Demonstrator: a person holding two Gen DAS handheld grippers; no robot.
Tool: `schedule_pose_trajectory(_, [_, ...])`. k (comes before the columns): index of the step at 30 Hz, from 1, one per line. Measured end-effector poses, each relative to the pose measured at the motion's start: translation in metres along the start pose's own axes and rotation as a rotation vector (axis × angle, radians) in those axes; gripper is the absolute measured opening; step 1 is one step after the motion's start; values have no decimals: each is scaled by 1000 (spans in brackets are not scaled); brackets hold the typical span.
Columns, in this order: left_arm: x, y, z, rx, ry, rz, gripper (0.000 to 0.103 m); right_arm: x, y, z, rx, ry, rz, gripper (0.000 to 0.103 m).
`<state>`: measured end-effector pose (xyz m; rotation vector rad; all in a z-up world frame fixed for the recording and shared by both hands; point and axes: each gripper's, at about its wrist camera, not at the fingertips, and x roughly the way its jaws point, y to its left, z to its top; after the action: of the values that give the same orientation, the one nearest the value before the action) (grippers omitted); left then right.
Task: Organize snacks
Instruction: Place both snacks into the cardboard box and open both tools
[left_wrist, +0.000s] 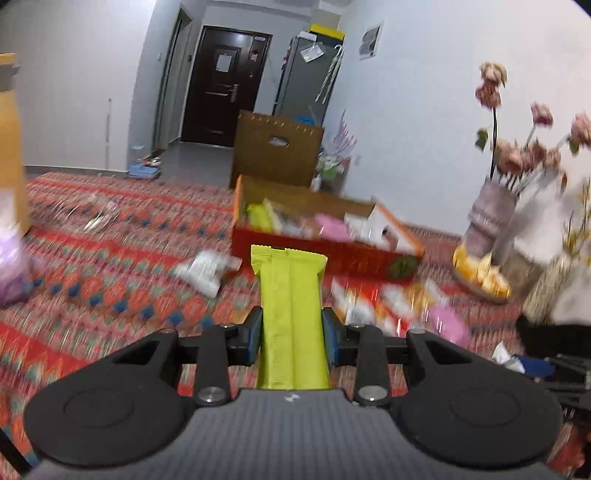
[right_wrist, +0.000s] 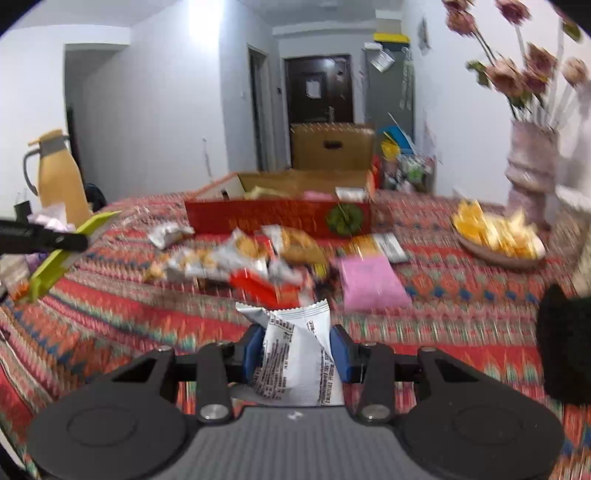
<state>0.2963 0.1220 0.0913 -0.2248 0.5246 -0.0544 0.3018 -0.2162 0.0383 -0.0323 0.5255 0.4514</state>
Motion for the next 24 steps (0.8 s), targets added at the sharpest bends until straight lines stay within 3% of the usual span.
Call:
schedule_pose_trajectory(7, [95,-4,90,32,-24,9,34,67,-20,95,-13,-73,61,40])
schedule_pose_trajectory(11, [157,-3,116,72,-27,48,34,132,-36,150,47,-82,82,40])
schedule_pose_trajectory(19, [280,17,127,41,99,89,34,306,-51,222,264,93,148,40])
schedule_pose_trajectory(23, [315,37,118,9,168,117,35,388,-40,230,284,198,88,41])
schedule_pose_trajectory(24, [313,39,115,24,139,100,42,403,-39,231,283,218,74,43])
